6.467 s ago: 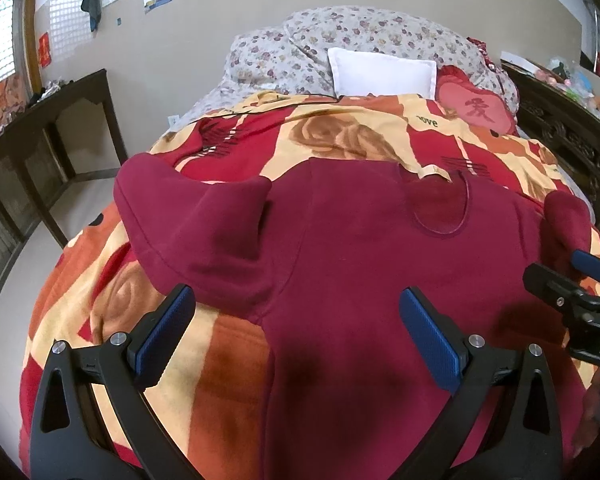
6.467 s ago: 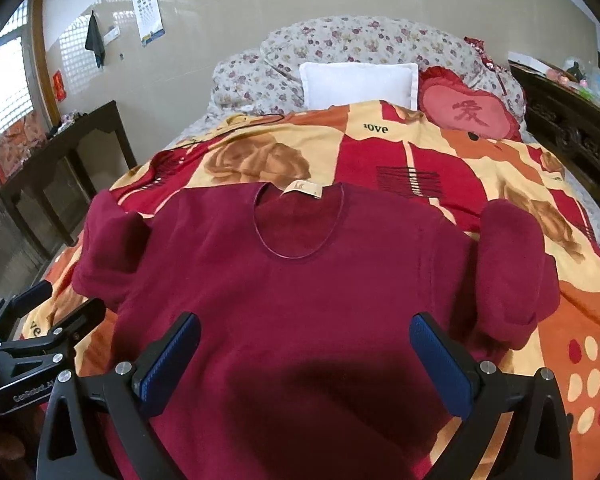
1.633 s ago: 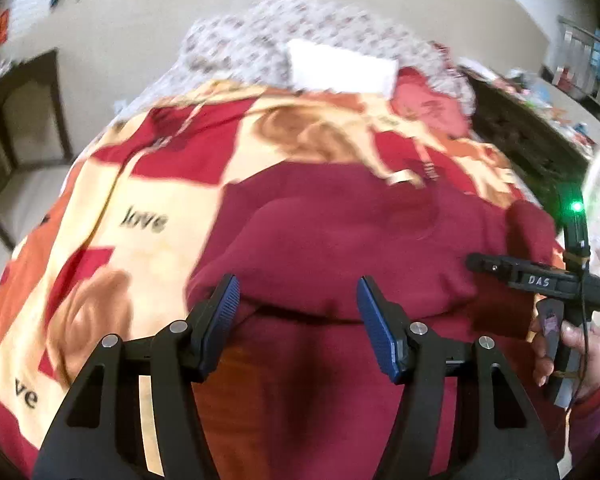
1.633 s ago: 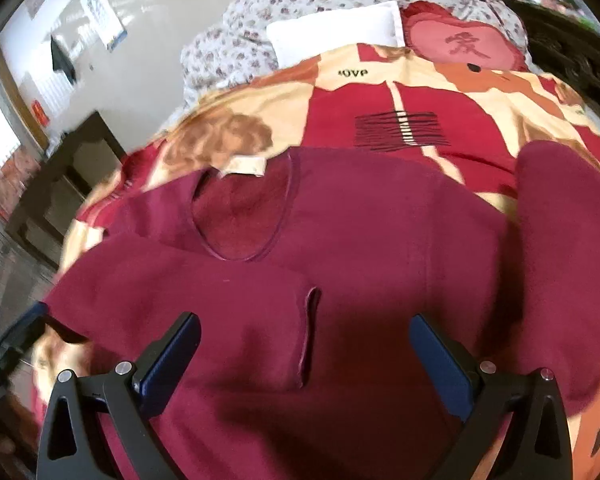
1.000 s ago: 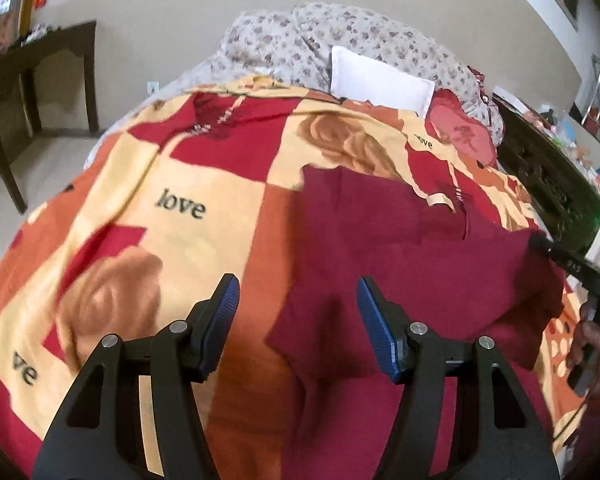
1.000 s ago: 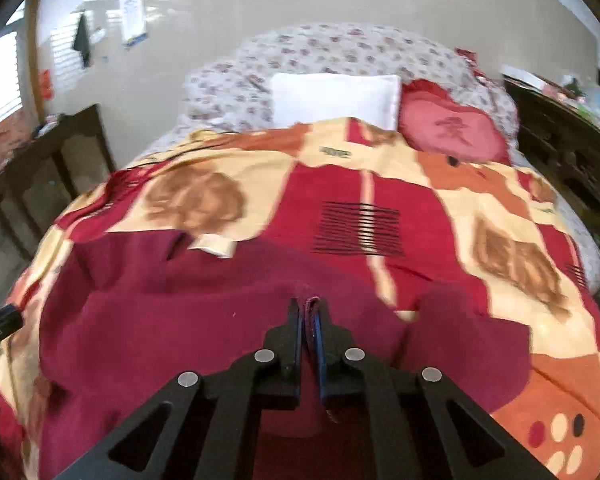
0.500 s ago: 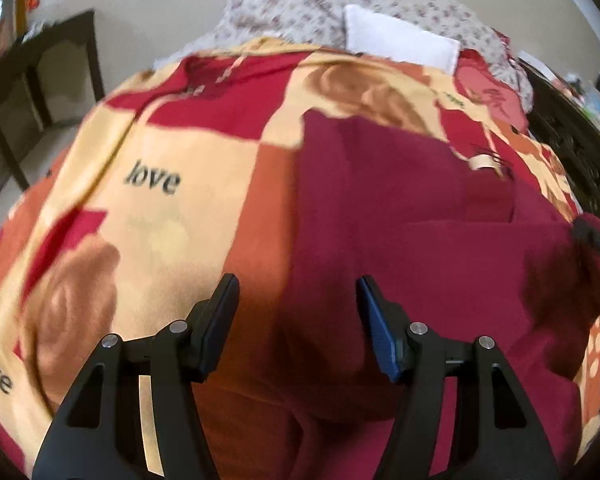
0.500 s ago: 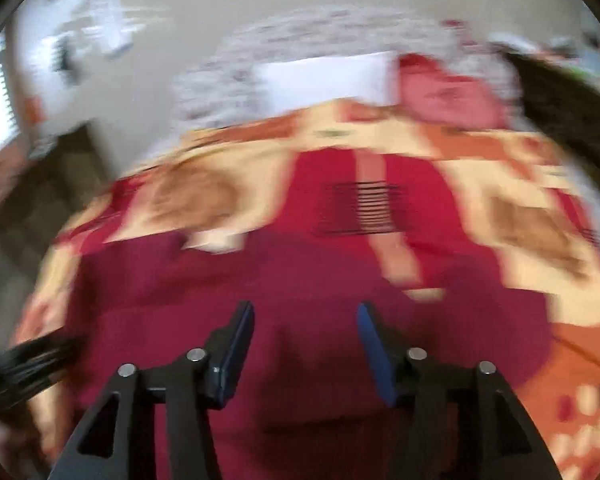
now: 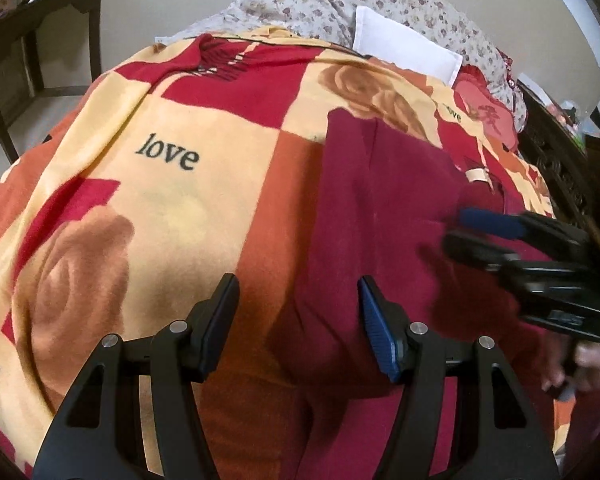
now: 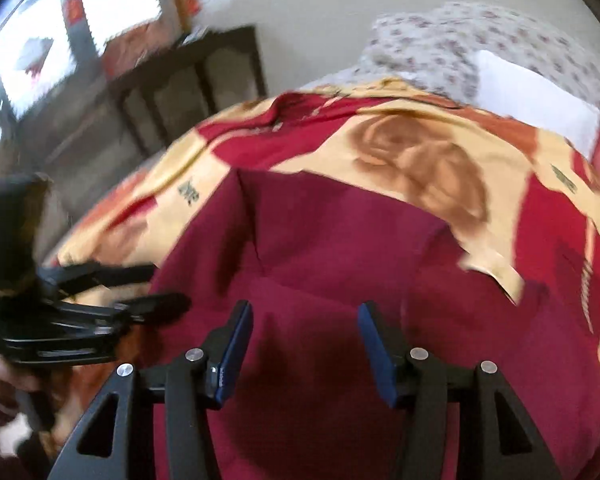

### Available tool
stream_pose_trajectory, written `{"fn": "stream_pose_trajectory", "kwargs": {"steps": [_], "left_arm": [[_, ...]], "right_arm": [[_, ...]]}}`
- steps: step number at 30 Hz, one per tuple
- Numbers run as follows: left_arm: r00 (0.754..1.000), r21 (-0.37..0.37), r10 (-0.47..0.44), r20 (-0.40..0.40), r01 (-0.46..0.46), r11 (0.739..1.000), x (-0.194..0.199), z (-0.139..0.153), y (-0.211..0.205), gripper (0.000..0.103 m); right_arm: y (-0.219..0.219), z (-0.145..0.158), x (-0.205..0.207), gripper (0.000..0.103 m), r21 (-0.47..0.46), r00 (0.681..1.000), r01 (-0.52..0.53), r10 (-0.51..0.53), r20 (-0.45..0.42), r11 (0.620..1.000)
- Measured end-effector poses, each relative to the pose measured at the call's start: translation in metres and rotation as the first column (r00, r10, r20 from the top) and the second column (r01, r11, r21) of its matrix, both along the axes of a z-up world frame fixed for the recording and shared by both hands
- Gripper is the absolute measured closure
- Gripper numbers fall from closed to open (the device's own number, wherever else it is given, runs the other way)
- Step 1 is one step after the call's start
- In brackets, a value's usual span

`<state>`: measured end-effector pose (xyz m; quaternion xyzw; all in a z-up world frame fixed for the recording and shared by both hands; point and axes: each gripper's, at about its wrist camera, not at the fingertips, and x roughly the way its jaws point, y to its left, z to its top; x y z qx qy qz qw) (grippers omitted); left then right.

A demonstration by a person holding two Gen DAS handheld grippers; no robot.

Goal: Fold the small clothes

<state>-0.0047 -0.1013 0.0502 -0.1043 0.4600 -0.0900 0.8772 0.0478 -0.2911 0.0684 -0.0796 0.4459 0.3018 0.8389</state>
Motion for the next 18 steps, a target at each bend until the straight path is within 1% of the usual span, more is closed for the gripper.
{"fn": "stream_pose_trajectory", "kwargs": {"steps": [1, 3, 5, 6, 7, 9, 11, 13, 14, 15, 17, 18], "left_arm": [[1.000, 0.002, -0.001, 0.003, 0.001, 1.000, 0.001, 0.000, 0.000, 0.042], [1.000, 0.018, -0.010, 0.012, 0.009, 1.000, 0.001, 0.002, -0.001, 0.042], [1.000, 0.028, -0.012, 0.013, 0.012, 1.000, 0.002, 0.001, -0.002, 0.042], [1.000, 0.026, -0.012, 0.011, 0.011, 1.000, 0.002, 0.001, -0.002, 0.042], [1.000, 0.020, -0.009, 0.010, 0.009, 1.000, 0.002, 0.001, -0.001, 0.042], [1.000, 0.010, -0.004, 0.019, 0.004, 1.000, 0.003, 0.003, -0.001, 0.042], [0.999, 0.018, 0.000, 0.038, 0.000, 1.000, 0.005, 0.006, -0.004, 0.042], [0.999, 0.020, 0.002, 0.042, -0.003, 1.000, 0.010, 0.006, -0.008, 0.042], [0.999, 0.025, 0.001, 0.041, -0.003, 1.000, 0.013, 0.003, -0.010, 0.042], [0.999, 0.033, 0.005, 0.036, -0.006, 0.999, 0.016, 0.001, -0.013, 0.042], [1.000, 0.041, 0.004, 0.014, -0.005, 0.999, 0.023, -0.004, -0.018, 0.042], [1.000, 0.043, 0.001, 0.009, -0.001, 0.999, 0.024, -0.006, -0.020, 0.042]], "right_arm": [[0.003, -0.005, 0.004, 0.050, 0.014, 0.999, -0.036, 0.036, -0.024, 0.999], [0.007, -0.011, 0.006, 0.051, 0.004, 0.997, -0.078, 0.078, -0.029, 0.997], [0.019, -0.016, -0.001, 0.070, -0.061, 0.994, -0.111, 0.111, -0.013, 0.992], [0.022, -0.017, -0.004, 0.091, -0.101, 0.994, -0.110, 0.111, -0.002, 0.989], [0.022, -0.016, -0.005, 0.095, -0.127, 0.994, -0.101, 0.104, 0.015, 0.987], [0.016, -0.007, -0.010, 0.098, -0.138, 0.994, -0.072, 0.082, 0.068, 0.988], [0.010, 0.001, -0.010, 0.098, -0.162, 0.992, -0.016, 0.036, 0.119, 0.987], [0.001, 0.003, -0.005, 0.100, -0.156, 0.992, 0.043, -0.023, 0.128, 0.987], [-0.004, 0.001, 0.000, 0.100, -0.153, 0.991, 0.083, -0.065, 0.119, 0.985], [-0.007, -0.004, 0.006, 0.100, -0.127, 0.991, 0.112, -0.101, 0.093, 0.986], [-0.017, -0.014, 0.013, 0.100, -0.052, 0.989, 0.150, -0.150, 0.011, 0.987], [-0.021, -0.016, 0.013, 0.100, -0.031, 0.984, 0.176, -0.176, -0.024, 0.984]]}}
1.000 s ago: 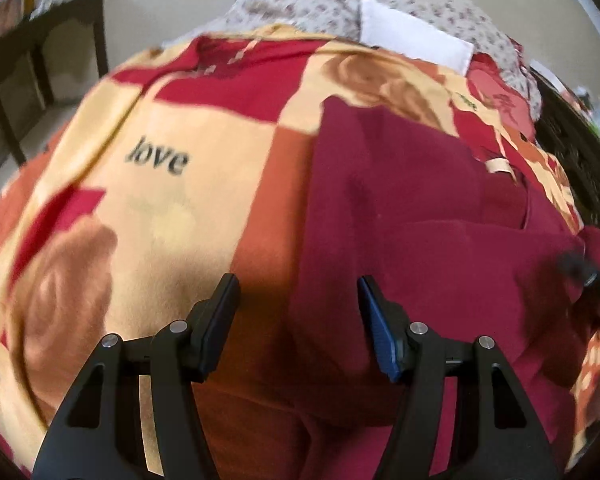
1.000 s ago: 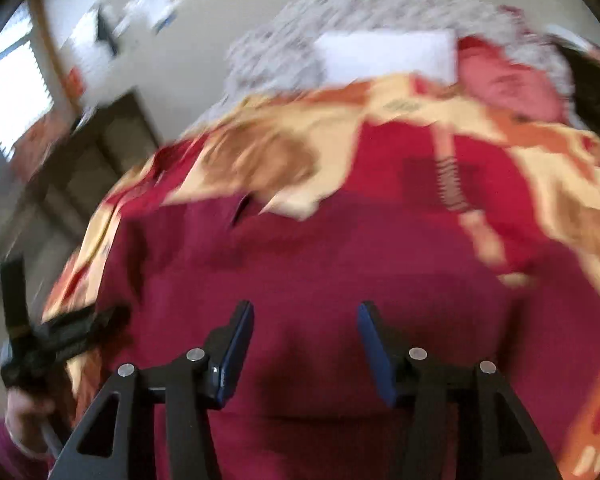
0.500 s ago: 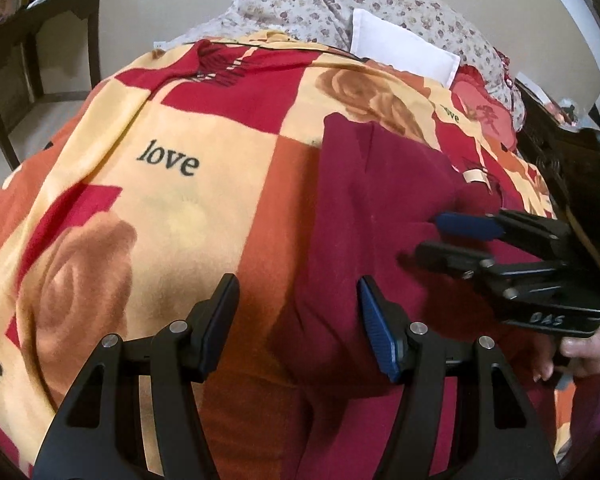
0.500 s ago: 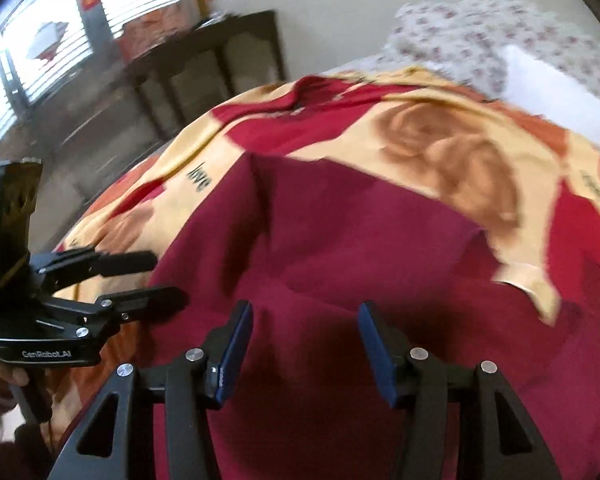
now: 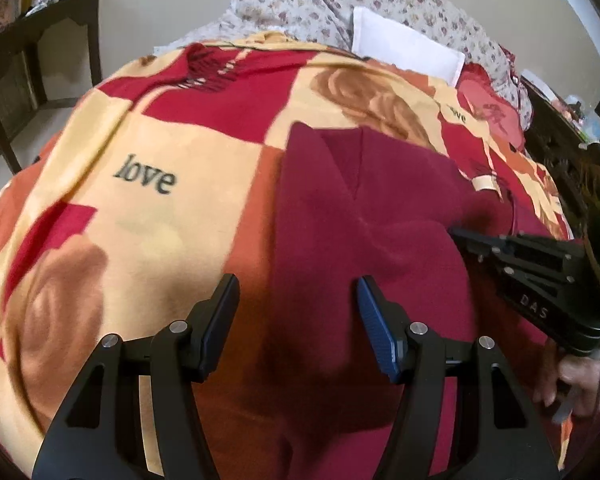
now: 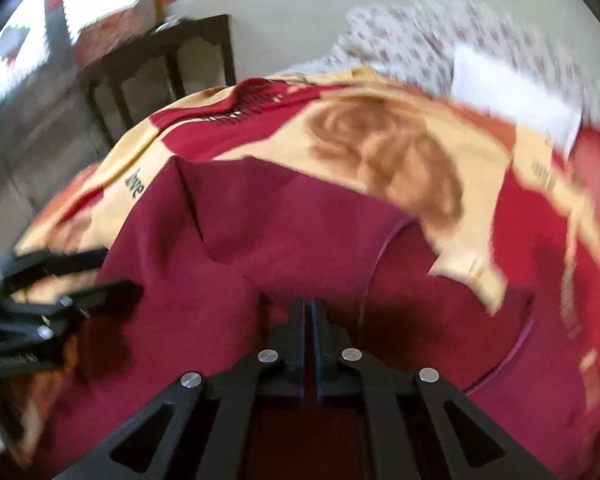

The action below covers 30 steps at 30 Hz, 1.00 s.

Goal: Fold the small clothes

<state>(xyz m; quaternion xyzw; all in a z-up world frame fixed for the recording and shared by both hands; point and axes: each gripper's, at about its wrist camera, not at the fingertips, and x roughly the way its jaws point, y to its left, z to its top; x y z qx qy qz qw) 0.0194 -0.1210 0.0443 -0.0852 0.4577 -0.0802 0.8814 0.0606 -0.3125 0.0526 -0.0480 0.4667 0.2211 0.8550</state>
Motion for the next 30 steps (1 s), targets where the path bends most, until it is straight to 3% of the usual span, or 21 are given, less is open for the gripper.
{"fn": "stream_pose_trajectory", "kwargs": {"steps": [3, 6, 10, 13, 16, 22, 24, 30], "left_arm": [[1.000, 0.012, -0.004, 0.006, 0.004, 1.000, -0.001, 0.000, -0.003, 0.042], [1.000, 0.043, -0.008, 0.015, 0.008, 0.999, -0.001, -0.003, -0.008, 0.042], [1.000, 0.070, 0.005, 0.002, -0.005, 0.998, 0.002, -0.012, -0.013, 0.042], [1.000, 0.097, 0.005, 0.008, -0.006, 0.995, 0.000, -0.011, -0.018, 0.042], [1.000, 0.106, -0.002, 0.009, 0.001, 0.994, -0.003, -0.006, -0.022, 0.042], [0.998, 0.083, -0.014, 0.063, 0.009, 0.997, -0.016, 0.015, -0.033, 0.042], [0.998, 0.055, -0.013, 0.068, 0.009, 0.998, -0.018, 0.017, -0.037, 0.042], [0.997, 0.050, -0.036, 0.065, 0.033, 0.998, -0.023, 0.022, -0.059, 0.042]], "right_arm": [[-0.014, 0.014, -0.022, 0.100, 0.073, 0.999, 0.028, -0.030, 0.027, 0.997], [-0.029, 0.018, -0.039, 0.099, 0.066, 0.997, 0.054, -0.057, 0.046, 0.996], [-0.044, -0.007, -0.032, 0.098, -0.015, 0.992, 0.124, -0.124, -0.002, 0.992], [-0.066, -0.009, -0.030, 0.099, 0.071, 0.981, 0.195, -0.194, -0.031, 0.978], [-0.080, 0.004, -0.040, 0.098, 0.040, 0.969, 0.246, -0.247, 0.023, 0.968], [-0.110, -0.004, -0.057, 0.097, 0.010, 0.949, 0.315, -0.315, 0.006, 0.949], [-0.117, -0.008, -0.060, 0.097, 0.051, 0.940, 0.340, -0.340, -0.017, 0.939], [-0.120, 0.017, -0.085, 0.096, 0.068, 0.940, 0.338, -0.341, 0.030, 0.939]]}}
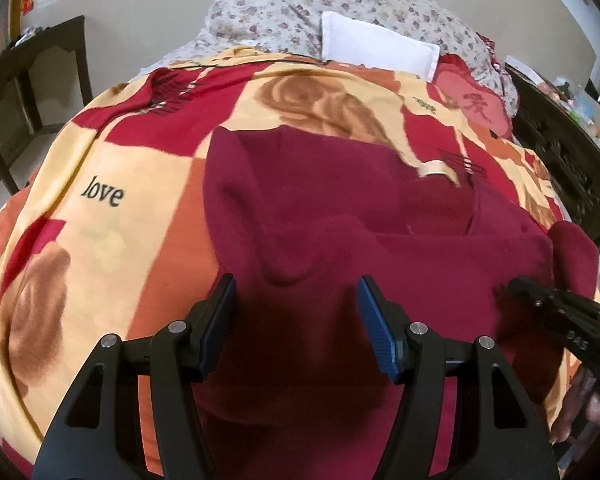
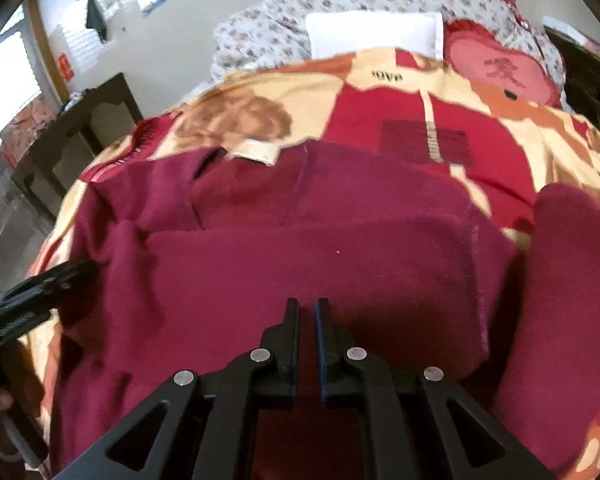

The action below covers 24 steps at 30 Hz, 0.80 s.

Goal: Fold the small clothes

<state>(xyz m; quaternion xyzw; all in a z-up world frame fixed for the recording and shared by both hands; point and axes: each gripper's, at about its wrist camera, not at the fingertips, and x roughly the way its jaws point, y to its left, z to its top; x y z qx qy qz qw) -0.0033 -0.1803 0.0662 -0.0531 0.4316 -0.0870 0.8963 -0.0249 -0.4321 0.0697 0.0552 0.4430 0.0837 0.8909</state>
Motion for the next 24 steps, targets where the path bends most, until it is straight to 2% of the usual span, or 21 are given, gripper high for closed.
{"fn": "stream_pose_trajectory", "kwargs": {"steps": [3, 5, 6, 9, 13, 17, 19, 20, 21, 24], "left_arm": [[0.998, -0.024, 0.010, 0.055, -0.009, 1.000, -0.006, 0.014, -0.002, 0.042], [0.998, -0.037, -0.003, 0.062, 0.005, 0.999, -0.006, 0.019, -0.004, 0.041], [0.998, -0.042, -0.009, 0.062, 0.012, 0.999, -0.005, 0.020, -0.006, 0.041], [0.998, -0.035, -0.039, 0.048, 0.040, 0.999, -0.003, 0.015, -0.015, 0.041], [0.994, -0.026, -0.103, -0.022, 0.103, 0.994, 0.001, -0.005, -0.037, 0.041], [0.988, 0.007, -0.142, -0.063, 0.142, 0.990, -0.001, -0.020, -0.053, 0.041], [0.987, 0.021, -0.150, -0.063, 0.151, 0.988, -0.002, -0.022, -0.057, 0.041], [0.987, 0.026, -0.151, -0.063, 0.153, 0.988, -0.002, -0.023, -0.057, 0.041], [0.987, 0.025, -0.150, -0.065, 0.152, 0.988, -0.001, -0.024, -0.057, 0.041], [0.987, 0.009, -0.140, -0.084, 0.141, 0.990, 0.000, -0.026, -0.053, 0.041]], "right_arm": [[-0.026, 0.022, -0.020, 0.094, 0.061, 0.998, 0.026, -0.029, 0.047, 0.998], [-0.042, 0.038, -0.034, 0.091, 0.094, 0.995, 0.039, -0.047, 0.086, 0.995], [-0.050, 0.045, -0.041, 0.086, 0.112, 0.993, 0.043, -0.055, 0.105, 0.993], [-0.081, 0.065, -0.063, 0.055, 0.152, 0.979, 0.101, -0.126, 0.164, 0.983], [-0.128, 0.073, -0.081, 0.054, 0.171, 0.948, 0.232, -0.262, 0.182, 0.958], [-0.183, 0.046, -0.078, 0.053, 0.249, 0.913, 0.380, -0.405, 0.054, 0.891], [-0.196, 0.037, -0.075, 0.053, 0.313, 0.903, 0.407, -0.430, 0.005, 0.858], [-0.198, 0.038, -0.074, 0.053, 0.342, 0.903, 0.399, -0.428, 0.012, 0.851], [-0.197, 0.043, -0.072, 0.053, 0.354, 0.907, 0.382, -0.420, 0.032, 0.854], [-0.188, 0.053, -0.057, 0.052, 0.263, 0.919, 0.358, -0.388, 0.072, 0.896]]}}
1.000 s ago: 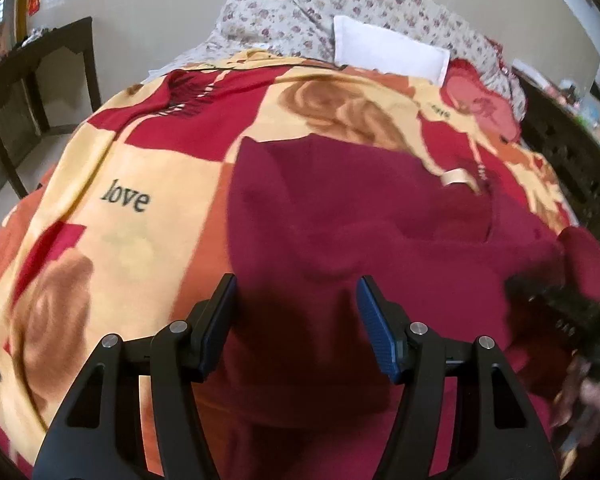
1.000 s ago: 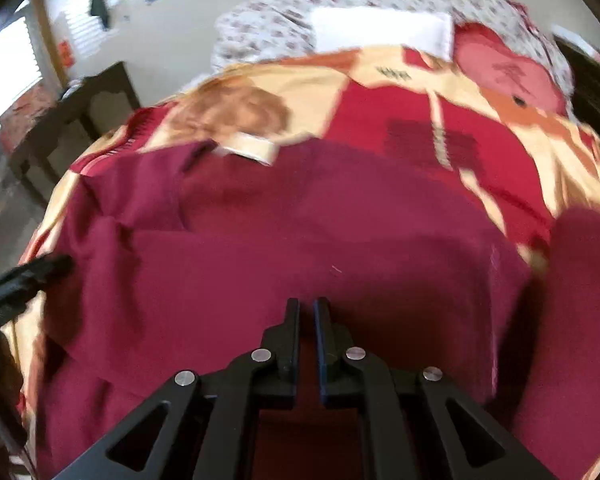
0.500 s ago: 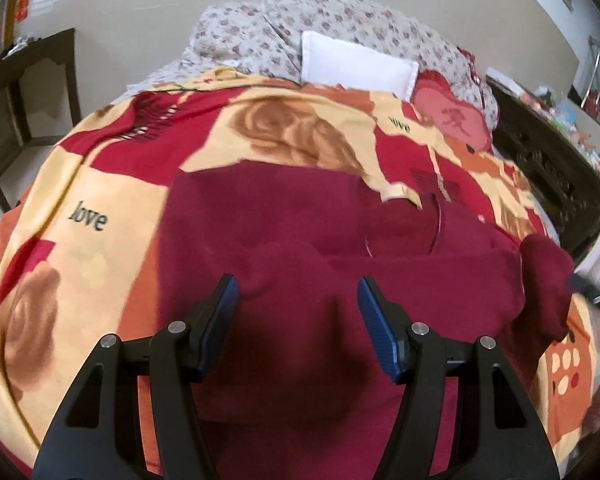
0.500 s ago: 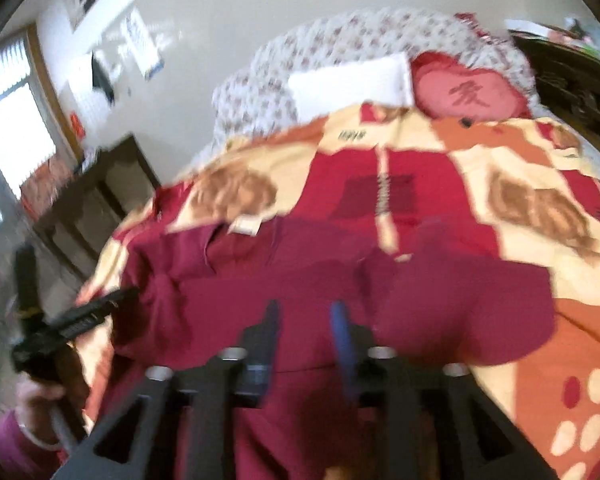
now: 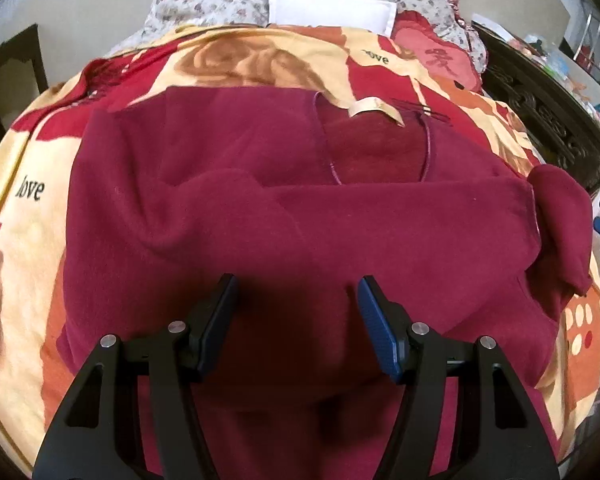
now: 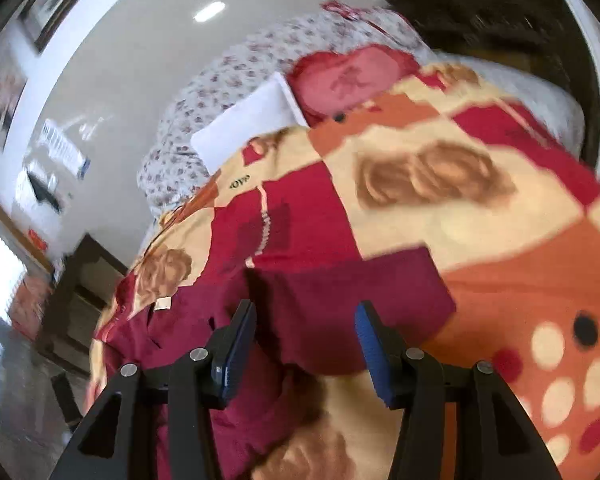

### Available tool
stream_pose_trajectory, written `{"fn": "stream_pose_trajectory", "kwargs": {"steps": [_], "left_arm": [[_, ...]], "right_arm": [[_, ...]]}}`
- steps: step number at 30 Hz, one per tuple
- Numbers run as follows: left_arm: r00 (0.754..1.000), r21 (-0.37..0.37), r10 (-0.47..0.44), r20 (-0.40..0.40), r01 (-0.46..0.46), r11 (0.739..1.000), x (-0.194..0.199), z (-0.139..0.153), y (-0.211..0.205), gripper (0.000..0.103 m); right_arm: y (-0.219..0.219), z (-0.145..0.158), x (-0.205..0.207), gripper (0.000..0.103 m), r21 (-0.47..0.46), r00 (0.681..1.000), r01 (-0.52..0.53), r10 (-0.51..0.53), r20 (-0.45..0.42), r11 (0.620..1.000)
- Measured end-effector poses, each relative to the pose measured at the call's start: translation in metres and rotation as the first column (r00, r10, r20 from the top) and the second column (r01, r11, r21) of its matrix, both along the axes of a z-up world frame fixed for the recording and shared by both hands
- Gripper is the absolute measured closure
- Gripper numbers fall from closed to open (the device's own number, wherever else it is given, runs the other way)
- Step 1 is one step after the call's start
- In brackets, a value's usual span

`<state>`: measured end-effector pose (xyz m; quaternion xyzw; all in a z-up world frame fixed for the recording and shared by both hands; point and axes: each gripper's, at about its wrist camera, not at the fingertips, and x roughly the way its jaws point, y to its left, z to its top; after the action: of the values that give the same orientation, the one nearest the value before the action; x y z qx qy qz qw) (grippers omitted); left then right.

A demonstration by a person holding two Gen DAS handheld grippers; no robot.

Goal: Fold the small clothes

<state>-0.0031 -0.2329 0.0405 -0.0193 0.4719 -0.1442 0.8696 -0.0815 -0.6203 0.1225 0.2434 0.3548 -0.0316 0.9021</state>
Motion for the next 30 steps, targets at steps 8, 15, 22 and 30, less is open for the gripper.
{"fn": "stream_pose_trajectory", "kwargs": {"steps": [8, 15, 22, 30], "left_arm": [[1.000, 0.017, 0.001, 0.001, -0.001, 1.000, -0.002, -0.005, -0.003, 0.041], [1.000, 0.006, 0.010, -0.010, -0.010, 1.000, 0.002, -0.002, -0.001, 0.041], [1.000, 0.001, 0.010, -0.011, -0.010, 1.000, 0.004, -0.003, 0.004, 0.041], [1.000, 0.010, 0.011, -0.002, -0.011, 1.000, 0.002, -0.003, 0.001, 0.041]], "right_arm": [[0.011, 0.011, 0.031, 0.050, 0.062, 1.000, -0.014, 0.014, 0.007, 0.998], [0.077, -0.021, 0.088, 0.062, -0.137, 0.945, -0.258, 0.220, -0.242, 0.956], [0.014, -0.023, -0.002, 0.084, -0.190, 0.979, -0.054, 0.014, -0.204, 0.980], [-0.052, -0.026, -0.081, 0.082, -0.209, 0.934, 0.170, -0.226, -0.278, 0.963]]}}
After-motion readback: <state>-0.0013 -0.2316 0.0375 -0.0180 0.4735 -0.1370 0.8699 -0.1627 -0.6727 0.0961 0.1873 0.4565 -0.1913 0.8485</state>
